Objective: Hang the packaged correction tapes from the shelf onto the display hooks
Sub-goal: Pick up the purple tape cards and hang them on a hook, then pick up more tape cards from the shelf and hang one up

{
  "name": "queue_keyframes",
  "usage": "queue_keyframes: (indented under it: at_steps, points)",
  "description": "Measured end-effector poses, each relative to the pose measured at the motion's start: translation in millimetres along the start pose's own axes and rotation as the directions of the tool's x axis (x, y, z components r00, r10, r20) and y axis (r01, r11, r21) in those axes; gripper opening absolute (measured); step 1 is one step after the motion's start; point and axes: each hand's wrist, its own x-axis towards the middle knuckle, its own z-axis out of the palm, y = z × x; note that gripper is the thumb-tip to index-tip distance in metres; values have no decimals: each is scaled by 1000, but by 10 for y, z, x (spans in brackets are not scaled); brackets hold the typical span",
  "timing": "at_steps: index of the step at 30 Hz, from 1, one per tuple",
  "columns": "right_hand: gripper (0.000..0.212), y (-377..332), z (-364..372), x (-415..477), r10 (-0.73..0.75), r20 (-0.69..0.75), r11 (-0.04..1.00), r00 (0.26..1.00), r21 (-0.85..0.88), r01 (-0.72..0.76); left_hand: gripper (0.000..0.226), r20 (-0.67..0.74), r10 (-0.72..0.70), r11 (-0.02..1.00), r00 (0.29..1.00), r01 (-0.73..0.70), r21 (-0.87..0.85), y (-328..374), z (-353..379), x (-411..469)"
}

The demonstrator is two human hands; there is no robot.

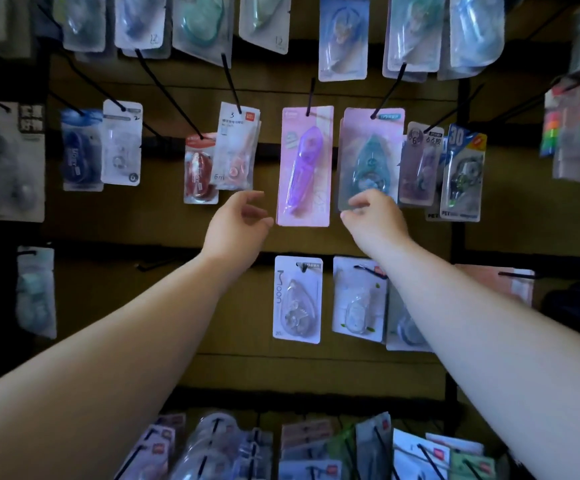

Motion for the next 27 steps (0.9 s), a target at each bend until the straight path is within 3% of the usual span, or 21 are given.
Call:
queue_keyframes:
  at_steps: [4, 6, 10, 12, 14, 17, 22, 25, 27]
  points:
    - [19, -4, -178, -450, -71, -12, 995, 997, 66, 72, 17, 31, 71, 992, 997, -68, -103, 167, -220, -576]
    - [15, 71, -193, -785, -96, 39, 987, 995, 134, 90, 20, 97, 56, 981, 994, -37, -191, 134, -338, -974]
    - [35, 374, -104, -1709, -56, 343, 981, 937, 193, -12, 24, 314, -116, 944, 942, 203, -261, -248, -424, -1957]
    - [35, 585, -39, -2150, 7, 496, 982, 868, 160, -98, 31, 426, -229, 919, 875, 338, -200, -582, -394, -2410]
    - [33, 848, 42, -2548, 98, 649, 983, 754, 56, -175, 33, 544, -355, 898, 760, 440, -29, -961, -346, -2822]
    - [32, 1342, 159, -3023, 259, 769, 955, 584, -113, -275, 31, 624, -513, 843, 590, 484, 236, -1491, -218, -3225]
    - [27, 2401, 470, -3585, 521, 764, 821, 380, -327, -469, 35, 642, -632, 772, 434, 425, 473, -2255, 275, -3603]
    - [25, 2989, 649, -3932, 647, 721, 687, 247, -411, -599, 25, 624, -703, 702, 342, 474, 531, -2691, 682, -3863]
    - [34, 3393, 766, -4175, 739, 643, 580, 201, -457, -674, 28, 597, -745, 651, 296, 518, 555, -2968, 939, -4099]
